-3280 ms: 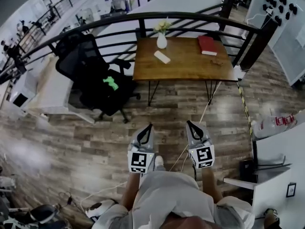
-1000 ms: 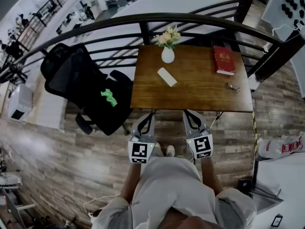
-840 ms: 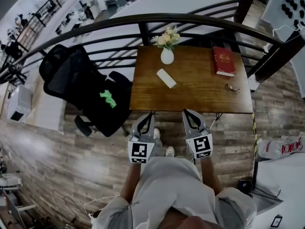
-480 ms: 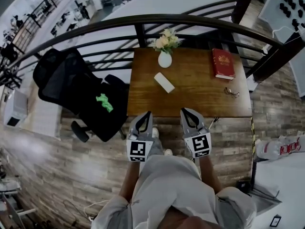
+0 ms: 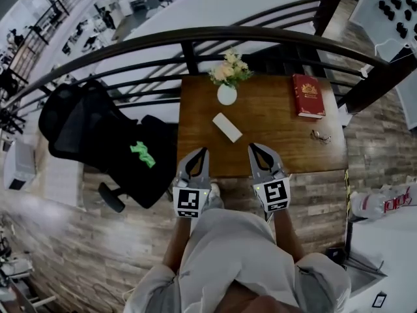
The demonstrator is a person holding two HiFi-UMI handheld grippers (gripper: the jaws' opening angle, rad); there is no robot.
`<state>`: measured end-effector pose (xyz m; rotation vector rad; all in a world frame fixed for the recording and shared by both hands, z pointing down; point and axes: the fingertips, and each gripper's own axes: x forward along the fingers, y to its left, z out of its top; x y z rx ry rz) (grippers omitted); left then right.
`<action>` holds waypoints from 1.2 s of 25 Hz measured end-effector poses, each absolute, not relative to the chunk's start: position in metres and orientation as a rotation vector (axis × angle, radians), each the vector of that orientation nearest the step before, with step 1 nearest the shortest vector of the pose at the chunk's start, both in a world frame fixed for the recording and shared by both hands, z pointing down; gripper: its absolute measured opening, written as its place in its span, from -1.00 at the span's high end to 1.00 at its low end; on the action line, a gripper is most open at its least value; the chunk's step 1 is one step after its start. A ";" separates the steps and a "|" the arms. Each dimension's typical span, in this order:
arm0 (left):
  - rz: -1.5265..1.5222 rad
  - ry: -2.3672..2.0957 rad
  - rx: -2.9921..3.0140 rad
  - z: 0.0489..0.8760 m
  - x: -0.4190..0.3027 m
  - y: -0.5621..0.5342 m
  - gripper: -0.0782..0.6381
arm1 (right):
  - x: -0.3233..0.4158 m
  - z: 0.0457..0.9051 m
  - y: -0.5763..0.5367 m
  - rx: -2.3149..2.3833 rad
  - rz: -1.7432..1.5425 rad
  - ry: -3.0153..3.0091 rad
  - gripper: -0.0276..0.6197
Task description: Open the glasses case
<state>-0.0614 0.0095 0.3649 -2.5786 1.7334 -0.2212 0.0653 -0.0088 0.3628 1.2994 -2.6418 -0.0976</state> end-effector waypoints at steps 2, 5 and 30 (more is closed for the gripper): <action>-0.223 1.722 -2.594 0.366 -0.067 -0.004 0.73 | 0.060 0.364 -0.021 1.311 -0.089 -2.631 0.91; -0.231 1.704 -2.623 0.371 -0.075 -0.024 0.73 | 0.052 0.368 -0.039 1.325 -0.073 -2.608 0.91; -0.295 1.577 -2.838 0.431 -0.114 -0.128 0.73 | 0.018 0.420 -0.123 1.461 0.069 -2.414 0.91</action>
